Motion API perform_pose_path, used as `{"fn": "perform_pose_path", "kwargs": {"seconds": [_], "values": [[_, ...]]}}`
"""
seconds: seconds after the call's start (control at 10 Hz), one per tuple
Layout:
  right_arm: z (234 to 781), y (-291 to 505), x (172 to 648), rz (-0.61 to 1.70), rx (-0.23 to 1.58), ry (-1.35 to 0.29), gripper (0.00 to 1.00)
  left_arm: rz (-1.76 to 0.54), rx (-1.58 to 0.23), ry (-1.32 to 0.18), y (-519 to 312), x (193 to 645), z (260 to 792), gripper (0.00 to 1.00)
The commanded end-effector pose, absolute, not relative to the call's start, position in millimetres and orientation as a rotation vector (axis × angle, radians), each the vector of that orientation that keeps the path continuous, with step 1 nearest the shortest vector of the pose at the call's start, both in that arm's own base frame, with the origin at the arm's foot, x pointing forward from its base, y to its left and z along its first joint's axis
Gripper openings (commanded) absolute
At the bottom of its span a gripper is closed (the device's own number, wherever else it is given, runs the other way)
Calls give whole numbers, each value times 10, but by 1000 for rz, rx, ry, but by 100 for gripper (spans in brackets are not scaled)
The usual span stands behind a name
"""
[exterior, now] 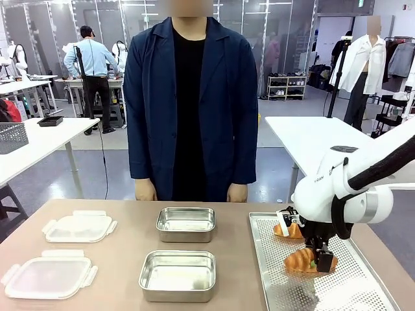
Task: Place the bread into the airtight container.
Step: Pick up a Butter Roll and place it into an empty Airtight Container.
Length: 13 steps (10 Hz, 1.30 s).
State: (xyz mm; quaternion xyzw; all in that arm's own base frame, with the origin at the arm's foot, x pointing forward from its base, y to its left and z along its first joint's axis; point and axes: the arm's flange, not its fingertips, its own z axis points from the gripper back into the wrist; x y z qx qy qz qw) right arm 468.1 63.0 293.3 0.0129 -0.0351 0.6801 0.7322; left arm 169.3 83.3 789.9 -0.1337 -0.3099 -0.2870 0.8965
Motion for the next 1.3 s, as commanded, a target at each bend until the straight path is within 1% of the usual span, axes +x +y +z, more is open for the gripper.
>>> {"fn": "perform_pose_path", "kwargs": {"seconds": [0.0, 0.1, 0.4, 0.7, 0.9, 1.1, 1.2], "values": [[3017, 611, 4680, 1528, 75, -98, 37, -595, -279, -645, 819, 1696, 7944, 100], [3131, 618, 4651, 1529, 84, -104, 27, -595, -279, -645, 819, 1696, 7944, 100], [3738, 844, 4493, 1484, 4, -66, 27, -595, -279, -645, 819, 1696, 7944, 100], [4235, 1398, 4374, 1445, -3, -65, 27, -595, -279, -645, 819, 1696, 7944, 100], [4392, 2014, 4360, 1367, 33, -40, 27, -595, -279, -645, 819, 1696, 7944, 100], [4403, 2654, 4338, 1334, -8, 15, 27, -595, -279, -645, 819, 1696, 7944, 100], [4365, 3012, 4330, 1315, -21, 1, 27, -595, -279, -645, 819, 1696, 7944, 100]]}}
